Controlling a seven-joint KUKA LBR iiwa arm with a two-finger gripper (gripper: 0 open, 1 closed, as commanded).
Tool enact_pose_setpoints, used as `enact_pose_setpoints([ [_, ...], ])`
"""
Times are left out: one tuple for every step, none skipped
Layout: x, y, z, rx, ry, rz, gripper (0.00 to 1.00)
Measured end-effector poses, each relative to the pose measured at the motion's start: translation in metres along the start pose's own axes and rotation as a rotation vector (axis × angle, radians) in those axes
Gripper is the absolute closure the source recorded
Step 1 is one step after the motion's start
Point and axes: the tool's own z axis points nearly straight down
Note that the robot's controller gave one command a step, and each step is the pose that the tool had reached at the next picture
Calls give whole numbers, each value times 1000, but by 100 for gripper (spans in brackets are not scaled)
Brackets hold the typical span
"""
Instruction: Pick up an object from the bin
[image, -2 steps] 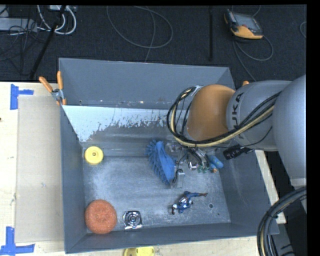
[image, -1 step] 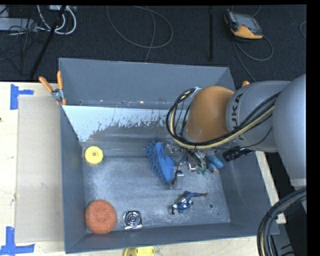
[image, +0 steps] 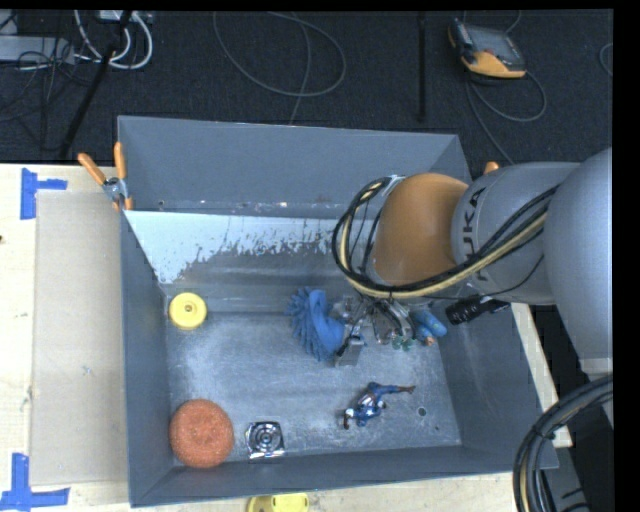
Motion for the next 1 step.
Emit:
enact_pose_setpoints([
  [0,0,0,0,0,0,100],
])
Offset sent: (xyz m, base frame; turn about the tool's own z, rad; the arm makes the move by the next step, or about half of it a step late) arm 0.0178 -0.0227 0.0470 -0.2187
